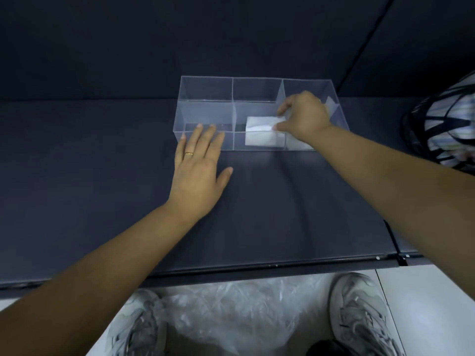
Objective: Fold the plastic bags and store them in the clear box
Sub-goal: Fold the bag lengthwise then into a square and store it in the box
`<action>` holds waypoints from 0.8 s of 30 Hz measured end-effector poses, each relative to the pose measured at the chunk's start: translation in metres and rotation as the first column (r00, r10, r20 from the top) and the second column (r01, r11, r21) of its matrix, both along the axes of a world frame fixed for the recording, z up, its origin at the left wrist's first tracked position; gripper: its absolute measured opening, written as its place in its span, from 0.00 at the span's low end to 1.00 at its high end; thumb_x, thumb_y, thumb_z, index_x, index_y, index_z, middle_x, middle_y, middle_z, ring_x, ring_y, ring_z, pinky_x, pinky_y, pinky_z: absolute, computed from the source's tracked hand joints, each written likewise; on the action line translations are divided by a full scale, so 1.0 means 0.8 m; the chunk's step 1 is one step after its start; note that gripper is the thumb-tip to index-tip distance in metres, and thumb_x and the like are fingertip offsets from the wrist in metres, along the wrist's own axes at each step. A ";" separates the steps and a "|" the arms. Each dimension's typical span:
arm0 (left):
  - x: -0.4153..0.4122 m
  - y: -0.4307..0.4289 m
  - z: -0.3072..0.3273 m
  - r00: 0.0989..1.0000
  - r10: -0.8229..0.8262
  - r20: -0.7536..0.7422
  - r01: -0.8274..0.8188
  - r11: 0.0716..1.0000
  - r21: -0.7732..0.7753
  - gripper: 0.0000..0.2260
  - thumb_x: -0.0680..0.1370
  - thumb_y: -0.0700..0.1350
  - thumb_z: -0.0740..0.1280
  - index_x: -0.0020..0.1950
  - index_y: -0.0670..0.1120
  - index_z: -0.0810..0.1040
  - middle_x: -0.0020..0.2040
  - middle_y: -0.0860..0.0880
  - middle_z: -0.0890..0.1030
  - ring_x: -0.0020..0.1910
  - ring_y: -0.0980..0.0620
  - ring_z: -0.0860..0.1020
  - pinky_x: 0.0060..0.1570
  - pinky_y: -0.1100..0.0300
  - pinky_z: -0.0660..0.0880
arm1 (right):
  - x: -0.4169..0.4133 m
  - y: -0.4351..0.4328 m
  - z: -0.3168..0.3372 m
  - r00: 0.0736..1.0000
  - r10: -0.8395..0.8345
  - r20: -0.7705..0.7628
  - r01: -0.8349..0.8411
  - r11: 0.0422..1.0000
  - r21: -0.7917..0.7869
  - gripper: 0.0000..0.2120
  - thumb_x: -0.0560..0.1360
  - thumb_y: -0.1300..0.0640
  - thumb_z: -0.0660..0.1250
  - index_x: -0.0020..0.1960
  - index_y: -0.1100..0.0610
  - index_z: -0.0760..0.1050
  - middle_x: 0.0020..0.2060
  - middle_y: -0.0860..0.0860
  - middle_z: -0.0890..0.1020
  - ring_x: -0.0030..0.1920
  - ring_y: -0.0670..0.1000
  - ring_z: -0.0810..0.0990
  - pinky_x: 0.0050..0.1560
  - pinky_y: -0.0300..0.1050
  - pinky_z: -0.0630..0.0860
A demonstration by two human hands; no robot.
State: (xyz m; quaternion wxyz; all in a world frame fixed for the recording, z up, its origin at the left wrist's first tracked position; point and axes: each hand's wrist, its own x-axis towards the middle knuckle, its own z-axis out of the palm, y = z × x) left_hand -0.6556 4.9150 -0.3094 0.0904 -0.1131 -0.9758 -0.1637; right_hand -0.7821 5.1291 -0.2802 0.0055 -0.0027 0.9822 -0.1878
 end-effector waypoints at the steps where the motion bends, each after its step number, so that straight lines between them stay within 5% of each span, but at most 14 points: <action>1: 0.010 0.003 -0.003 1.000 -0.018 0.002 0.018 1.000 0.012 0.28 0.79 0.49 0.64 0.76 0.42 0.60 0.77 0.45 0.58 0.78 0.46 0.50 0.75 0.51 0.41 | 0.002 0.002 0.003 1.000 0.001 -0.015 -0.001 1.000 -0.009 0.15 0.67 0.54 0.77 0.52 0.53 0.79 0.58 0.55 0.75 0.58 0.56 0.76 0.64 0.51 0.70; 5: 0.069 0.012 -0.027 0.981 -0.073 0.179 0.078 0.997 -0.017 0.29 0.80 0.58 0.55 0.78 0.45 0.55 0.79 0.48 0.53 0.78 0.50 0.45 0.74 0.53 0.37 | 0.042 0.006 0.024 0.974 -0.023 -0.224 -0.010 0.989 -0.147 0.18 0.71 0.56 0.74 0.58 0.57 0.75 0.56 0.52 0.72 0.55 0.52 0.75 0.62 0.47 0.70; 9: 0.113 0.006 -0.054 0.969 -0.068 0.238 0.121 0.969 -0.214 0.34 0.78 0.66 0.38 0.79 0.49 0.47 0.79 0.50 0.46 0.77 0.52 0.43 0.75 0.49 0.39 | 0.182 -0.001 0.021 0.869 0.198 -0.455 -0.343 0.901 -0.265 0.03 0.75 0.57 0.68 0.47 0.56 0.77 0.43 0.45 0.71 0.41 0.42 0.69 0.45 0.33 0.68; 11: 0.116 0.004 -0.056 0.972 -0.074 0.223 0.120 0.972 -0.200 0.33 0.78 0.65 0.39 0.79 0.49 0.49 0.79 0.50 0.47 0.77 0.53 0.43 0.75 0.49 0.39 | 0.275 -0.002 -0.004 0.821 0.441 -0.362 -0.541 0.803 -0.250 0.06 0.78 0.53 0.64 0.44 0.52 0.76 0.38 0.41 0.72 0.36 0.40 0.70 0.41 0.31 0.68; 13: 0.115 0.003 -0.056 0.970 -0.078 0.230 0.124 0.974 -0.191 0.33 0.78 0.65 0.39 0.79 0.49 0.48 0.79 0.51 0.47 0.77 0.54 0.42 0.75 0.50 0.38 | 0.335 0.011 -0.044 0.762 0.640 -0.095 -0.640 0.723 -0.261 0.08 0.78 0.47 0.63 0.47 0.50 0.77 0.40 0.42 0.77 0.37 0.42 0.75 0.40 0.37 0.74; 16: 0.115 0.003 -0.056 0.965 -0.084 0.250 0.136 0.971 -0.197 0.33 0.78 0.66 0.38 0.79 0.49 0.47 0.79 0.51 0.47 0.77 0.53 0.42 0.75 0.49 0.39 | 0.360 0.033 -0.093 0.566 0.746 0.350 -0.784 0.618 -0.050 0.23 0.67 0.40 0.73 0.59 0.48 0.79 0.54 0.48 0.81 0.53 0.48 0.80 0.55 0.40 0.75; 20: 0.116 0.003 -0.056 0.965 -0.080 0.250 0.130 0.973 -0.189 0.33 0.78 0.65 0.39 0.79 0.49 0.48 0.79 0.50 0.48 0.78 0.52 0.43 0.75 0.48 0.40 | 0.359 0.035 -0.121 0.582 0.784 0.217 -0.812 0.573 0.109 0.06 0.62 0.50 0.76 0.38 0.47 0.84 0.40 0.49 0.84 0.39 0.51 0.84 0.43 0.41 0.79; 22: 0.117 0.004 -0.056 0.965 -0.075 0.251 0.126 0.973 -0.196 0.33 0.79 0.65 0.40 0.79 0.49 0.48 0.79 0.50 0.48 0.78 0.52 0.44 0.75 0.48 0.41 | 0.358 0.030 -0.120 0.564 0.788 0.248 -0.813 0.582 0.000 0.10 0.59 0.51 0.81 0.33 0.52 0.82 0.38 0.50 0.82 0.38 0.53 0.83 0.42 0.41 0.78; 24: 0.116 0.005 -0.054 0.966 -0.080 0.248 0.128 0.974 -0.188 0.33 0.78 0.66 0.40 0.79 0.49 0.49 0.79 0.50 0.49 0.78 0.53 0.44 0.75 0.49 0.40 | 0.353 0.022 -0.104 0.614 0.759 0.218 -0.742 0.649 -0.168 0.08 0.66 0.54 0.78 0.37 0.57 0.80 0.40 0.53 0.82 0.40 0.56 0.81 0.42 0.43 0.76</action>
